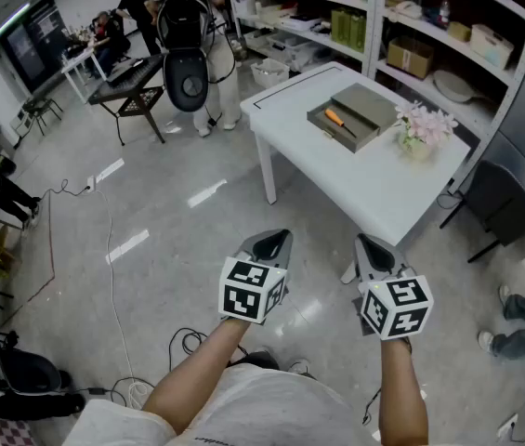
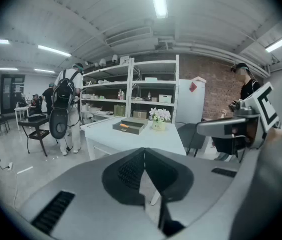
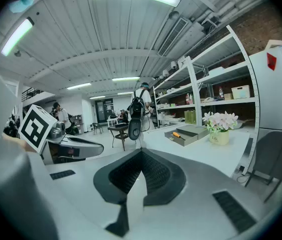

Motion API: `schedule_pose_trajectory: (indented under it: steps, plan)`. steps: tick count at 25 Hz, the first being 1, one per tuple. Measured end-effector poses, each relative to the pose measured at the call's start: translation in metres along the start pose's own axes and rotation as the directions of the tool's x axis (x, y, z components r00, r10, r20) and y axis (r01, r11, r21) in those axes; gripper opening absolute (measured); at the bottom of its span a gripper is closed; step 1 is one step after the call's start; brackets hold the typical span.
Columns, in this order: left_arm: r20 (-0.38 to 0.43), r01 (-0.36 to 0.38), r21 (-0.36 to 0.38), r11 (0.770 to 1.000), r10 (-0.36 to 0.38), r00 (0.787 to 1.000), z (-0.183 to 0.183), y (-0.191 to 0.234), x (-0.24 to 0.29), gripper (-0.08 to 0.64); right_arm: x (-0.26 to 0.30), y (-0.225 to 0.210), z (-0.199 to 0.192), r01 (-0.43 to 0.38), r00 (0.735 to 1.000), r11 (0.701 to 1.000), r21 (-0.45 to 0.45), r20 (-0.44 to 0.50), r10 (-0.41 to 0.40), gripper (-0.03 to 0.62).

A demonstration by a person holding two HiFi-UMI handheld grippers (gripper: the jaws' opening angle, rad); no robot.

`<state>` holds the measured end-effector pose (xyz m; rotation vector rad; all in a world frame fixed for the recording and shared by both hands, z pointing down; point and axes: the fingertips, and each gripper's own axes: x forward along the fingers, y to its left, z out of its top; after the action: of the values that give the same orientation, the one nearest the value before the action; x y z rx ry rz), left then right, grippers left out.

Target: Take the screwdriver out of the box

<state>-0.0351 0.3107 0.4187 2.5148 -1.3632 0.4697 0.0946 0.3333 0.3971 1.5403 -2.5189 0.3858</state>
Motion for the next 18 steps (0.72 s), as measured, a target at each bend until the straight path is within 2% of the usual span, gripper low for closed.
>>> schedule_pose_trajectory:
  steps: [10, 18]
  plan:
    - [-0.014, 0.008, -0.001, 1.0, -0.009, 1.0, 0.007, 0.012, 0.026, 0.006, 0.029, -0.014, 0.004, 0.003, 1.0, 1.0, -0.01, -0.014, -0.003, 0.003]
    - [-0.021, 0.053, -0.008, 0.999, -0.053, 0.998, 0.017, 0.041, 0.073, 0.006, 0.078, -0.032, 0.012, 0.024, 0.999, 1.0, -0.004, -0.029, -0.024, 0.005]
